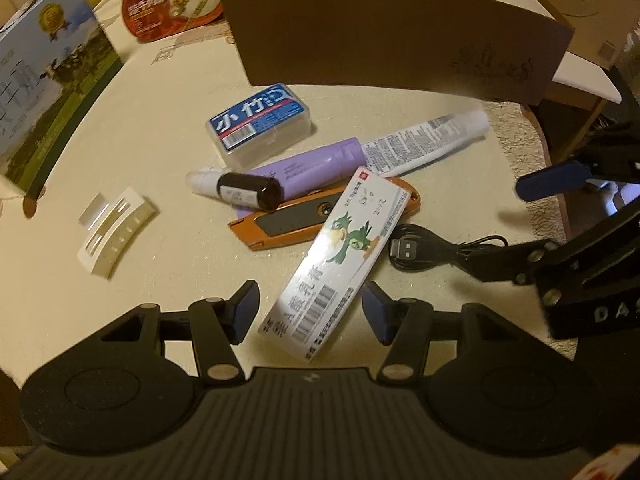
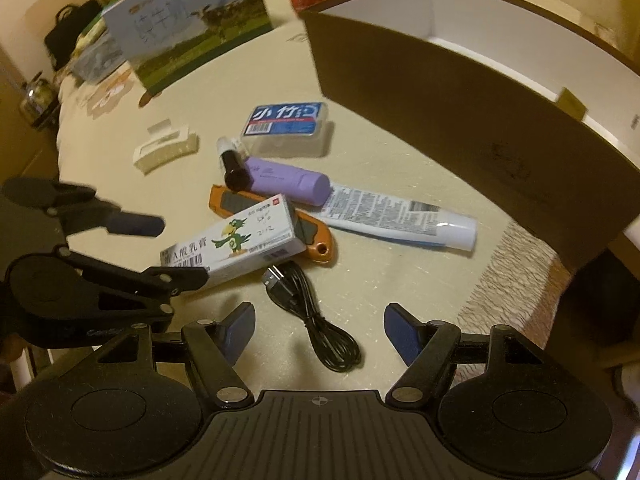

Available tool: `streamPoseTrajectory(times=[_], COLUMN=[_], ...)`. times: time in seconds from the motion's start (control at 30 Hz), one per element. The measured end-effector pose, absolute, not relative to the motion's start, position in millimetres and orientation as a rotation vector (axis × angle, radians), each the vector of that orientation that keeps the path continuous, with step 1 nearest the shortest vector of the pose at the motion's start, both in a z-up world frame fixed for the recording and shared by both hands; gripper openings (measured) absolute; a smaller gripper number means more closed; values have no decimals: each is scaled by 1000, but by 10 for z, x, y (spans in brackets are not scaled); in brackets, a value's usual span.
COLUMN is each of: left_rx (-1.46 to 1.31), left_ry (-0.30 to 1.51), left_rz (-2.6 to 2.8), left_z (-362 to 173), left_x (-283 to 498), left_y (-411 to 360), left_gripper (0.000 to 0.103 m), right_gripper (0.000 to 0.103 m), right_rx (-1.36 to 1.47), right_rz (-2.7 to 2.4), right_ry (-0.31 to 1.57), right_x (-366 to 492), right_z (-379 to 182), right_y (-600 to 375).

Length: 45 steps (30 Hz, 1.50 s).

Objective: Organize rigid objects
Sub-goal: 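Grasp the green-parrot ointment box with the left gripper while the right gripper grasps the black USB cable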

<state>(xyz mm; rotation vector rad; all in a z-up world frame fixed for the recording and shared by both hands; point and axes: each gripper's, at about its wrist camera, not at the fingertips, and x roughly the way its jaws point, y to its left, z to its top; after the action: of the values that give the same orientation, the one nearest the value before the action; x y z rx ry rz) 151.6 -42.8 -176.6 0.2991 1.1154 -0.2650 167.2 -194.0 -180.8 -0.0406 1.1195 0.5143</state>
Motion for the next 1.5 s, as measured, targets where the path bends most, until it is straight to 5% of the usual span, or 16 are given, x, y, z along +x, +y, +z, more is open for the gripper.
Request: streamPoseTrajectory(times=[0.4,0.97,1.5], left_rx=[296,78,-56], left_ry=[1143,1190,1253], left_rz=[-289,-110,32], left_z=[-1929,-1914,-2036], left_x=[1642,1423,1491], left_y=[-491,-156,144], left_gripper=[52,36,34], right_gripper=[61,59,44], right_rx=[-42,-32,-131], right_rz=[528,539,570], right_ry=[1149,1166,1148], right_x=[1720,1741,1765], right_z=[-1942,-2010,-2171], right_y=[-1895,-1837,-1668])
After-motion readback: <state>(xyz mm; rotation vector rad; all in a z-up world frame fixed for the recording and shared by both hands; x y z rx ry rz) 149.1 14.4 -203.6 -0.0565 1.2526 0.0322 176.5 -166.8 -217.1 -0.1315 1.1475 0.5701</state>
